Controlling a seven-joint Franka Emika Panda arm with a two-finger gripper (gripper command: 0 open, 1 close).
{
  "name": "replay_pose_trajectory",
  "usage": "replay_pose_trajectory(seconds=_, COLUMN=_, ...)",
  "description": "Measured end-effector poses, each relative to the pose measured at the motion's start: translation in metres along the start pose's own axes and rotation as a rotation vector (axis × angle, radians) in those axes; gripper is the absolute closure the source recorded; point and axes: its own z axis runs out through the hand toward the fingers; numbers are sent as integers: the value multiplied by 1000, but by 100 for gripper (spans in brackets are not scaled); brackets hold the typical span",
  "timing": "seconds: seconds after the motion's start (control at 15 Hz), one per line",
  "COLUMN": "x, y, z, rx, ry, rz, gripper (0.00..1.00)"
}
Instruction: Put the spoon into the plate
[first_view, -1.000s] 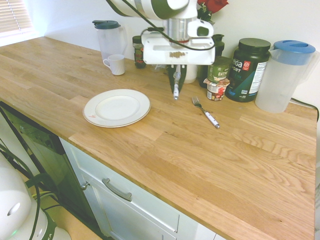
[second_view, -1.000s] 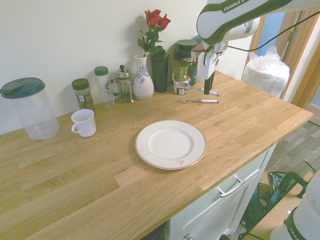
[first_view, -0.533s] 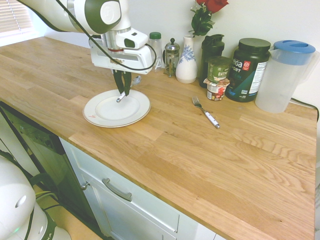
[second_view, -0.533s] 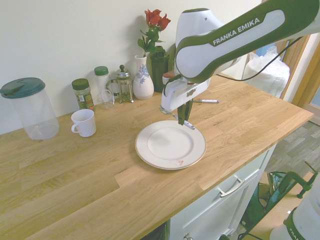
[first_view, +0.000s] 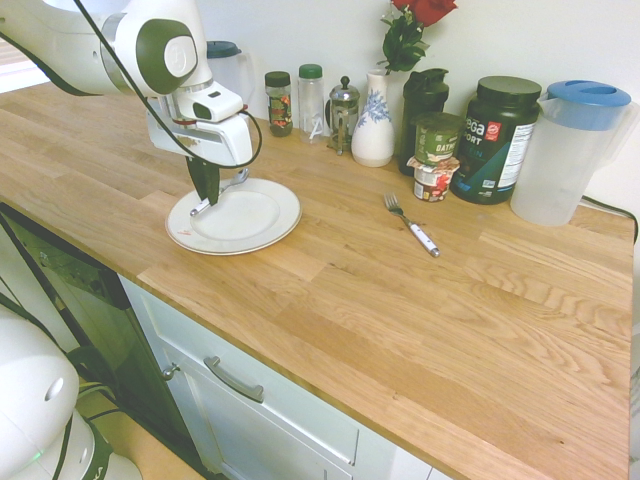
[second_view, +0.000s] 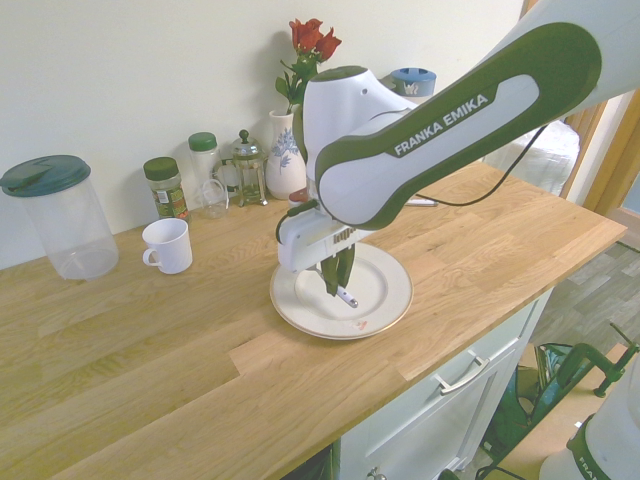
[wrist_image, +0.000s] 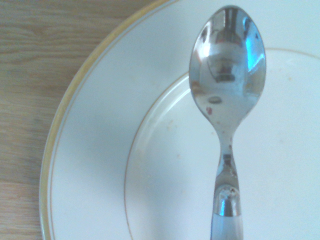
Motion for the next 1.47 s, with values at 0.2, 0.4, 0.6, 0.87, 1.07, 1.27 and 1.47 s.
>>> replay_pose_trajectory(seconds=0.2, x=-1, y=-3, z=10, rx=-8, ry=-4, rz=18, gripper=100)
replay_pose_trajectory(seconds=0.4, x=-3, y=-5, z=14, rx=-9, ry=-6, rz=33, gripper=100)
replay_pose_trajectory(seconds=0.6, x=-5, y=-7, z=19, rx=-17, ry=-14, rz=47, gripper=0)
replay_pose_trajectory(seconds=0.87, x=-5, y=-8, z=19, rx=-17, ry=-16, rz=59, gripper=0)
replay_pose_trajectory(seconds=1.07, x=-6, y=-9, z=19, rx=-19, ry=-16, rz=69, gripper=0)
replay_pose_trajectory(seconds=1.27, x=-2, y=-8, z=17, rx=-34, ry=-16, rz=88, gripper=0)
replay_pose_trajectory(seconds=1.47, x=15, y=-4, z=-28, rx=-45, ry=-6, rz=121, gripper=0)
